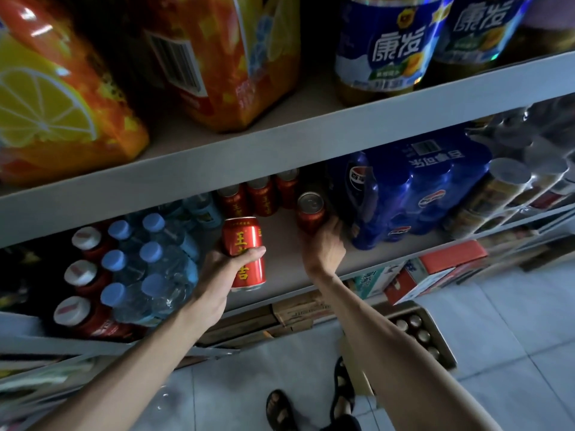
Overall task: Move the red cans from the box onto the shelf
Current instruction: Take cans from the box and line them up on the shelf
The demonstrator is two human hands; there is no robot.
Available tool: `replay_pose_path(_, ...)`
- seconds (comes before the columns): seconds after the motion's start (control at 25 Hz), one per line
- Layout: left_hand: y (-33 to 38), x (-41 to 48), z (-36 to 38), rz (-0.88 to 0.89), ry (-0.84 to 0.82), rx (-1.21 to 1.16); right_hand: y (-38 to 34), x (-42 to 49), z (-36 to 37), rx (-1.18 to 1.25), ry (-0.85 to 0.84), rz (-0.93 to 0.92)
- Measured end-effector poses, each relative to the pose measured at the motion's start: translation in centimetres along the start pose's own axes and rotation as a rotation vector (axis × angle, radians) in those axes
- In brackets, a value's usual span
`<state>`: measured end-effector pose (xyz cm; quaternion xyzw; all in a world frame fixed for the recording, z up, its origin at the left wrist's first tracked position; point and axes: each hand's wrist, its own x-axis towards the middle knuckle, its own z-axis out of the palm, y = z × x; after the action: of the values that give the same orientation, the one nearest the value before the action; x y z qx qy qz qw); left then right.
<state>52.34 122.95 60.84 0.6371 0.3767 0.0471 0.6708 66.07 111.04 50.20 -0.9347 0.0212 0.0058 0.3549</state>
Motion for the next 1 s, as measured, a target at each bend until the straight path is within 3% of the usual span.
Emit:
replay_pose_path(0.2,0.3,0.2,0.0,0.02,-0.019,-0.001,-0.6,3.0,0.7,-0.014,0.078,-0.015)
replay_pose_path(0.44,0.5,0.7,0.2,0.007,-0.04,0.007,-2.0,4.1,1.5,0.003,0.044,0.099)
replay_pose_path(0.64,0.5,0.6,0.3,-0.014,-0.063,-0.01,-1.2,-0.1,1.6,0.409,-0.097,0.024)
replay_pose_path(1.0,0.1,1.0,0.2,-0.041,-0.052,-0.01,-1.8,-0.4,1.7,0.597,-0.17,-0.148)
